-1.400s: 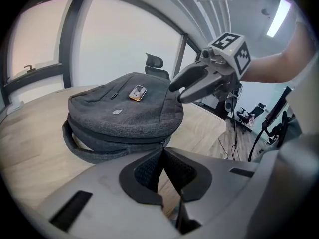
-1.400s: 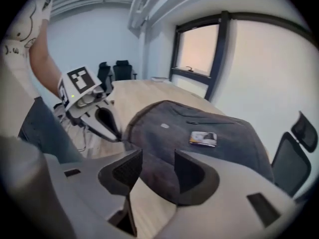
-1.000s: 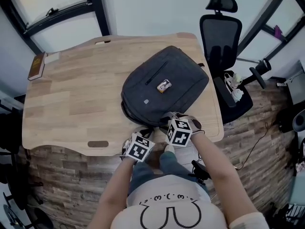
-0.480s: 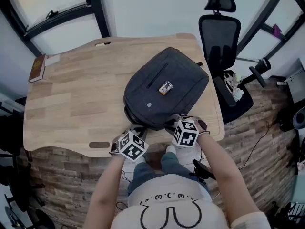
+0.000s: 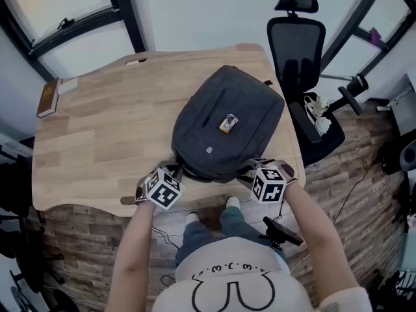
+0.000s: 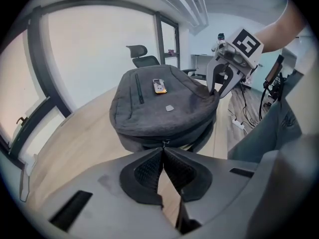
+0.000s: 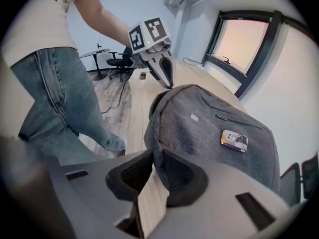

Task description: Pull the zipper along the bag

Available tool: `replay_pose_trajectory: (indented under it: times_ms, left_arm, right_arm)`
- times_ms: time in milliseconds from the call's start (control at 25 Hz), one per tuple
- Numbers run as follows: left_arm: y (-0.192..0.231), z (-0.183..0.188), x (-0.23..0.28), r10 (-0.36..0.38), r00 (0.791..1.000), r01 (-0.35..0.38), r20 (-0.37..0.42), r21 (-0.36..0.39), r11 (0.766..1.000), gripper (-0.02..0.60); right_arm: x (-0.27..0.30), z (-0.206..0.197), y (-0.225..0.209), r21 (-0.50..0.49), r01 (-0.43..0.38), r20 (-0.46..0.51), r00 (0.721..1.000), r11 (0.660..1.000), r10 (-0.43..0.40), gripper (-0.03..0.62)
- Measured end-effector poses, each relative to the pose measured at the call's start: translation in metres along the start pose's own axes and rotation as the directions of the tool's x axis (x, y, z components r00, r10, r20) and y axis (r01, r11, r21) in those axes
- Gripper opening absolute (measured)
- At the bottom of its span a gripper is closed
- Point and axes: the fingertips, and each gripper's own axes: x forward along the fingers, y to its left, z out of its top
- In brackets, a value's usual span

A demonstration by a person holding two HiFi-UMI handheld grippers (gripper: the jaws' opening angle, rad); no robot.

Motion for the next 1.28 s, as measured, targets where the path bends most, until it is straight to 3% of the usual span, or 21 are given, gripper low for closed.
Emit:
replay_pose_trajectory:
  times_ms: [200, 440, 680, 920, 1040, 1160, 1280]
  left_arm:
    - [0.029, 0.001, 0.009, -0.008, 1.000, 0.007, -0.014, -0.062, 0.998, 0.020]
    - [0.052, 0.018, 0.013, -0.016, 1.000, 0.020, 0.023, -0.163, 0.986, 0.020]
    - [0.017, 0.026, 0.008, -0.110, 0.992, 0.115, 0.060, -0.079, 0.990, 0.018]
    - [-0.035, 0.033, 0.003, -0.197, 0.969, 0.217, 0.149, -0.138, 0.966, 0.018]
    - [-0.061, 0.038, 0.005, -0.235, 0.953, 0.270, 0.189, -0.183, 0.945, 0.018]
    - [-0.088, 0.050, 0.012, -0.276, 0.937, 0.320, 0.213, -0.210, 0.924, 0.018]
    - [-0.106, 0.060, 0.020, -0.288, 0.939, 0.319, 0.189, -0.156, 0.935, 0.018]
  right_arm:
    - [-0.002, -0.003, -0.001, 0.024, 0.006, 0.009, 1.000, 1.000, -0.007, 0.120]
    - [-0.004, -0.012, -0.009, 0.042, 0.039, -0.014, 0.999, 0.998, -0.039, 0.115]
    - [-0.011, -0.050, -0.022, 0.125, 0.085, -0.088, 0.993, 0.989, -0.075, 0.126]
    - [-0.021, -0.090, -0.040, 0.090, 0.103, -0.191, 0.978, 0.991, -0.085, 0.140]
    - [-0.025, -0.109, -0.055, 0.055, 0.128, -0.264, 0.958, 0.990, -0.109, 0.146]
    - [-0.032, -0.128, -0.078, -0.020, 0.201, -0.358, 0.913, 0.979, -0.195, 0.152]
    - [-0.040, -0.135, -0.093, -0.145, 0.248, -0.426, 0.858, 0.958, -0.286, 0.161]
